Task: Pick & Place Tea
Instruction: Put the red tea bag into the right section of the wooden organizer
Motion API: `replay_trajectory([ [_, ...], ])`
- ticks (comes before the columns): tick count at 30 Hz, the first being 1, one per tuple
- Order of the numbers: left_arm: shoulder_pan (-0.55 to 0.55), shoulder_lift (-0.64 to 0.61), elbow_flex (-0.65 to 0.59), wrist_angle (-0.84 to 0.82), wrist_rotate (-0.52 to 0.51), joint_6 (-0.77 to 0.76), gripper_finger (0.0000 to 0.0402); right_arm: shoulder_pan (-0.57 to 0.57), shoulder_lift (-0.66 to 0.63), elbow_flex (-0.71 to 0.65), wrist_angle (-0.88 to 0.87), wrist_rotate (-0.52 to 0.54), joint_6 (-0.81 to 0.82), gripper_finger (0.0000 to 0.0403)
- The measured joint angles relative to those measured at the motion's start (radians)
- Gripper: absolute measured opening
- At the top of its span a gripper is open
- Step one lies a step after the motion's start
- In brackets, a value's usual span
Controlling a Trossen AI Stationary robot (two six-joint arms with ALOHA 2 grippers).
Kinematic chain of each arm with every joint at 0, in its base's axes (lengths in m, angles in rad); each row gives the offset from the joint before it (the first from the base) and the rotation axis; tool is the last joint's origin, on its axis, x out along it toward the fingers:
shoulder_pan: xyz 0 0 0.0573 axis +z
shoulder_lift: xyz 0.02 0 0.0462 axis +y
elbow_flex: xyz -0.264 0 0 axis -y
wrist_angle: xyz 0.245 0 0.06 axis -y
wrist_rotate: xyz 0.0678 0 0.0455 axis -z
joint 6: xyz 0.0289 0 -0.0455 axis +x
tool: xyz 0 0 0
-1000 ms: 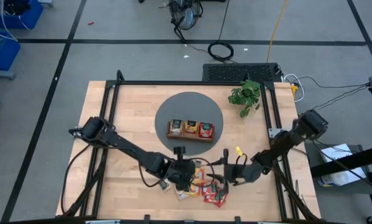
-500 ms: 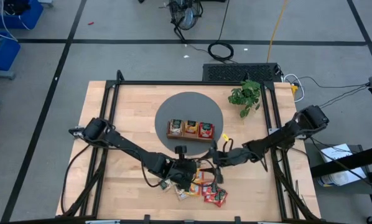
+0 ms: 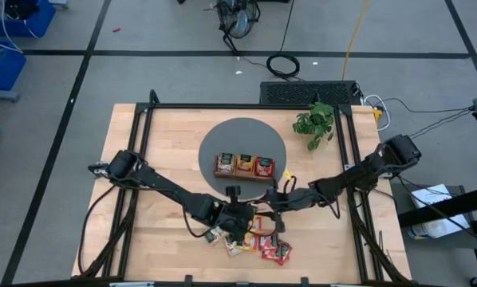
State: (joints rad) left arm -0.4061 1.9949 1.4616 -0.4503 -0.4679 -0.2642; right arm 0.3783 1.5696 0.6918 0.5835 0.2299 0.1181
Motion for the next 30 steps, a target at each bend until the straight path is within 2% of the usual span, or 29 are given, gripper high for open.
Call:
replay_trajectory([
  [5,0.002,0.000,0.000,-0.002,0.004,0.005,0.0001,-0.020,0.042,0.121,-0.213,-0.001,0.012,0.0154],
  [11,0.002,0.000,0.000,-0.019,0.003,0.003,0.0002,-0.019,0.070,0.166,-0.274,-0.025,0.050,0.0125],
  [15,0.002,0.000,0.000,-0.020,0.001,0.000,0.0002,-0.019,0.071,0.167,-0.278,-0.026,0.053,0.0086],
  [21,0.001,0.000,0.000,-0.019,0.001,0.000,0.0002,-0.035,0.076,0.167,-0.281,-0.121,0.046,0.0013],
  [27,0.002,0.000,0.000,-0.018,0.002,0.004,0.0003,-0.039,0.077,0.167,-0.276,-0.125,0.035,0.0002],
  [30,0.001,0.000,0.000,-0.019,0.000,0.024,0.0020,-0.039,0.077,0.167,-0.260,-0.127,0.034,0.0001],
])
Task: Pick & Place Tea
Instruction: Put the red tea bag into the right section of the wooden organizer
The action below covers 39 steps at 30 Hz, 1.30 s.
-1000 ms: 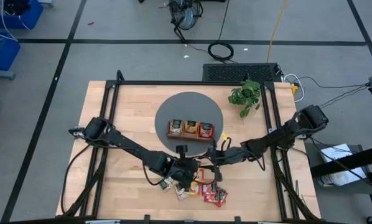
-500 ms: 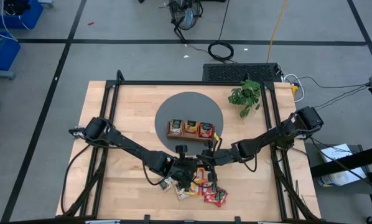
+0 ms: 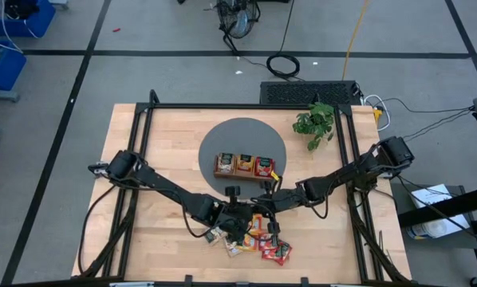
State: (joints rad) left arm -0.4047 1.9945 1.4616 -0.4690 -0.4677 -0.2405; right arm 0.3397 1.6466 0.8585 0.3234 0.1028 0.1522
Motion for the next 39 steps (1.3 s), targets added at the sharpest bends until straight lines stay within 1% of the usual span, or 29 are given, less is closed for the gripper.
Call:
replay_trajectory([
  [3,-0.011,0.000,0.000,-0.001,-0.005,0.036,0.0055,0.000,0.000,-0.004,0.015,0.000,-0.011,0.0001],
  [6,-0.027,-0.017,0.000,-0.018,-0.014,0.037,0.0092,0.000,0.000,-0.038,0.072,-0.003,-0.011,0.0001],
  [10,-0.050,-0.061,0.000,-0.052,-0.083,0.025,0.0128,-0.008,-0.007,-0.099,0.185,-0.004,-0.017,0.0000],
  [13,-0.076,-0.100,0.000,-0.119,-0.118,-0.036,0.0141,-0.026,-0.051,-0.162,0.238,0.024,-0.035,0.0000],
  [16,-0.128,-0.122,-0.002,-0.185,-0.153,-0.102,0.0144,-0.050,-0.143,-0.248,0.319,0.084,-0.081,0.0000],
  [19,-0.198,-0.124,-0.038,-0.217,-0.252,-0.175,0.0144,-0.072,-0.255,-0.352,0.458,0.174,-0.146,0.0000],
  [21,-0.231,-0.124,-0.071,-0.200,-0.296,-0.228,0.0137,-0.096,-0.321,-0.424,0.570,0.210,-0.177,0.0000],
  [24,-0.263,-0.124,-0.131,-0.165,-0.363,-0.292,0.0105,-0.155,-0.382,-0.525,0.713,0.191,-0.141,0.0000],
  [27,-0.279,-0.124,-0.181,-0.114,-0.408,-0.290,0.0052,-0.219,-0.374,-0.585,0.788,0.128,-0.065,0.0000],
  [29,-0.281,-0.124,-0.201,-0.078,-0.408,-0.257,0.0016,-0.247,-0.336,-0.582,0.809,0.103,-0.032,0.0000],
  [30,-0.281,-0.124,-0.208,-0.060,-0.407,-0.238,0.0009,-0.256,-0.316,-0.579,0.810,0.102,-0.025,0.0000],
  [32,-0.278,-0.124,-0.209,-0.020,-0.387,-0.199,0.0010,-0.271,-0.262,-0.560,0.824,0.106,-0.023,0.0000],
  [34,-0.278,-0.124,-0.209,-0.001,-0.375,-0.170,0.0007,-0.287,-0.212,-0.549,0.868,0.108,-0.018,0.0000],
  [37,-0.279,-0.124,-0.209,-0.001,-0.370,-0.168,0.0005,-0.308,-0.131,-0.542,0.968,0.135,-0.004,0.0000],
  [39,-0.279,-0.124,-0.209,-0.005,-0.371,-0.169,0.0009,-0.319,-0.086,-0.542,0.997,0.161,0.006,0.0000],
])
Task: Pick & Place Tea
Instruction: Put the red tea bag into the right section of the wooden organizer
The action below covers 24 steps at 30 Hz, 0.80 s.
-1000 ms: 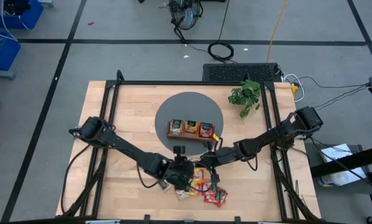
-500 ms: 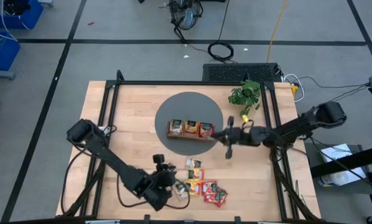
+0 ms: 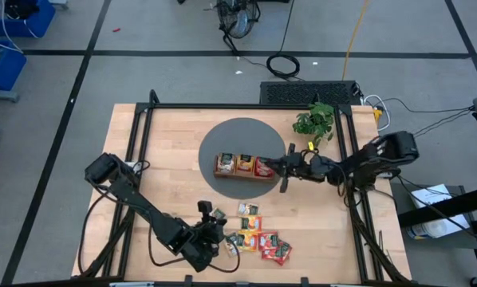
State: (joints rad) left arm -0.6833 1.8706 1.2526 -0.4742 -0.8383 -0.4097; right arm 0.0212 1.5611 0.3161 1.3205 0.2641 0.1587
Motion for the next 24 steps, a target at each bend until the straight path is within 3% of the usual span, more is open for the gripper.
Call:
replay_trajectory([
  [13,0.000,0.000,0.000,-0.023,0.008,-0.012,0.0010,-0.023,0.200,0.038,0.085,0.027,0.054,0.0000],
  [19,0.000,0.000,0.000,-0.025,0.008,-0.015,0.0013,0.000,0.224,0.035,0.086,0.130,0.039,0.0000],
  [24,0.000,0.000,0.000,-0.041,0.010,-0.026,0.0007,0.012,0.224,0.035,0.080,0.132,0.038,0.0000],
])
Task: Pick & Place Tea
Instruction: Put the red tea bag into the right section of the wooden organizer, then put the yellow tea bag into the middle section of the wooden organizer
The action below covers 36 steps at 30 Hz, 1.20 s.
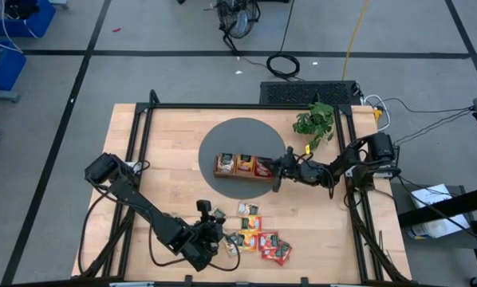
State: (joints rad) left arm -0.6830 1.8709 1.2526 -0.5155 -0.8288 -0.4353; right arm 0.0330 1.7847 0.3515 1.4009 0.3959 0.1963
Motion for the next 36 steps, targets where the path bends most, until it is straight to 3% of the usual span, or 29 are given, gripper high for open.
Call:
replay_trajectory([
  [8,0.000,0.000,0.000,-0.007,0.000,-0.015,0.0019,0.002,0.000,-0.001,-0.047,0.000,0.024,0.0000],
  [15,0.000,0.000,0.000,-0.007,0.000,-0.011,0.0006,0.002,0.000,-0.001,-0.047,-0.003,0.028,0.0010],
  [20,0.000,0.000,0.000,-0.007,0.000,-0.012,0.0021,0.002,0.000,-0.001,-0.049,-0.003,0.052,0.0047],
  [29,0.000,0.000,0.000,-0.008,0.000,-0.013,0.0013,0.002,0.000,-0.001,-0.033,0.001,0.083,0.0132],
  [36,0.000,0.000,0.000,-0.008,0.000,-0.023,0.0025,0.023,-0.050,-0.001,-0.015,-0.004,0.023,0.0145],
])
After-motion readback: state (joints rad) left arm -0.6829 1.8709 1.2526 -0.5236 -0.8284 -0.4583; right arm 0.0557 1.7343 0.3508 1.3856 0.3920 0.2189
